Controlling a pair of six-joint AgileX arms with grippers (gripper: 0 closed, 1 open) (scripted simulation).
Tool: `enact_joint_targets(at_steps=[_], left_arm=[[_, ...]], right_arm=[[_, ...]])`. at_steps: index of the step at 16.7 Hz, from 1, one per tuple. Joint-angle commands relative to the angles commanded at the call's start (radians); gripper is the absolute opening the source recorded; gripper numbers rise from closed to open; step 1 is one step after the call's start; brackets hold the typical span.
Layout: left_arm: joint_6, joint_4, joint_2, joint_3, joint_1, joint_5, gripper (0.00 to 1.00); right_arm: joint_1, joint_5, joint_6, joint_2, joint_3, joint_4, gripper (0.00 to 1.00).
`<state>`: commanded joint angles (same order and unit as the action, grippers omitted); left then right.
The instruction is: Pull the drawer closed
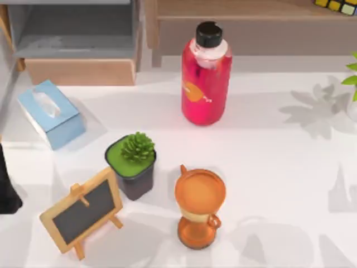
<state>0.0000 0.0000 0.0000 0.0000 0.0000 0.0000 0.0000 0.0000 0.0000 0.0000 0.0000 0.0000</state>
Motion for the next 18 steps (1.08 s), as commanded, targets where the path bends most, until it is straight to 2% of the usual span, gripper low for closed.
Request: enact_joint_targets(at_steps=[6, 18], left_arm=[[0.005, 0.087, 0.112, 0.047, -0.034, -0.037, 1.00], [0.013, 0.612, 0.935, 0.324, -0.254, -0.246, 1.00]], right_arm=[[0.000, 0.000, 0.000, 0.000, 0.000, 0.000, 1.00], [0.000, 0.000, 0.000, 0.000, 0.000, 0.000, 1.00]])
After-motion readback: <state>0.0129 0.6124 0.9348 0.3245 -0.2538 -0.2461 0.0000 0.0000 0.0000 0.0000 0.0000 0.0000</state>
